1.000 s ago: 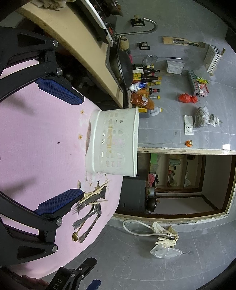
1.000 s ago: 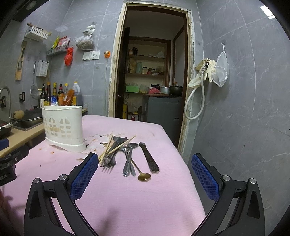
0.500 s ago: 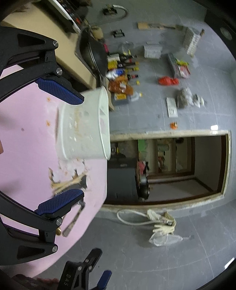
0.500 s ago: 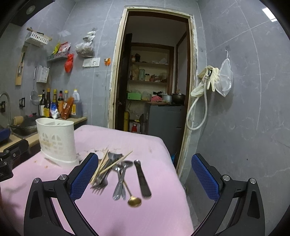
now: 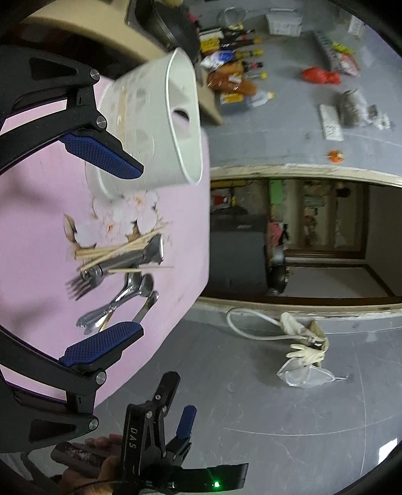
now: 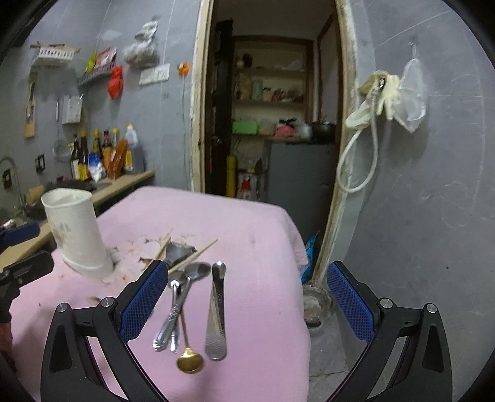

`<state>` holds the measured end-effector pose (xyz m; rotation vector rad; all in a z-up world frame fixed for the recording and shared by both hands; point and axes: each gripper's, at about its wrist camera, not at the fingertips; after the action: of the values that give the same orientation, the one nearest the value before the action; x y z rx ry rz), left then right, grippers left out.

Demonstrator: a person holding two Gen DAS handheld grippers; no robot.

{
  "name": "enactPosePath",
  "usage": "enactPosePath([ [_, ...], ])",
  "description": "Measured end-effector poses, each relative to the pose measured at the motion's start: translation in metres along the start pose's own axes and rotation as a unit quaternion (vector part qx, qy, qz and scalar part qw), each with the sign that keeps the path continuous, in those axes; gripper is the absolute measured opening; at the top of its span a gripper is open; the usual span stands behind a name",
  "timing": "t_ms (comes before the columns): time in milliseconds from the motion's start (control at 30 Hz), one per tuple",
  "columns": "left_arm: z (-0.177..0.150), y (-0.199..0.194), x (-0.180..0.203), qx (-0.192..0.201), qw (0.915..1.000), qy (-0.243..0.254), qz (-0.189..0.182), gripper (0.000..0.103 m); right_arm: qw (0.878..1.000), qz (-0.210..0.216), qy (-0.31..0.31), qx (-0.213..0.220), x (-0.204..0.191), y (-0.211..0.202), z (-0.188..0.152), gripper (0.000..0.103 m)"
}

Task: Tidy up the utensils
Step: 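Move the left tool to the chopsticks while the right tool approaches a flat steel spoon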

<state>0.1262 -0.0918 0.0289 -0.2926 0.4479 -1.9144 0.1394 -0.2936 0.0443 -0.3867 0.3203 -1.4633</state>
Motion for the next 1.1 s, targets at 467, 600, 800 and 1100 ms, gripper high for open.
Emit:
enactPosePath([
  [467, 0.011, 0.092, 0.002, -0.116, 0.9931, -0.005, -0.019, 0.023, 0.991, 0.059, -0.021, -0.121, 0.012, 0.065, -0.012, 0.062],
  [600, 0.014, 0.115, 0.0, -0.148, 0.9889, -0.006, -0.002, 0.014, 0.986, 0.076, -0.025, -0.148, 0.009, 0.08, -0.016, 0.046],
  [800, 0.014, 0.142, -0.008, -0.184, 0.9827, -0.02, 0.004, 0.007, 0.976, 0.104, -0.024, -0.189, 0.004, 0.104, -0.019, 0.028],
  [1100, 0.01, 0.169, -0.02, -0.227, 0.9734, -0.027, 0.02, 0.007, 0.969, 0.127, -0.018, -0.211, -0.001, 0.121, -0.018, 0.027],
])
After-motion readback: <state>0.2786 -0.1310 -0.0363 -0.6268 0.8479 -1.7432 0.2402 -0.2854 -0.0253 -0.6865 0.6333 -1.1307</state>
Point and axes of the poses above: each gripper's, at about its wrist camera, not at the fingertips, and y roughly the way its jaws point, x to its right, z to its top, and after that the axes turned 3 degrees about y, right-handed
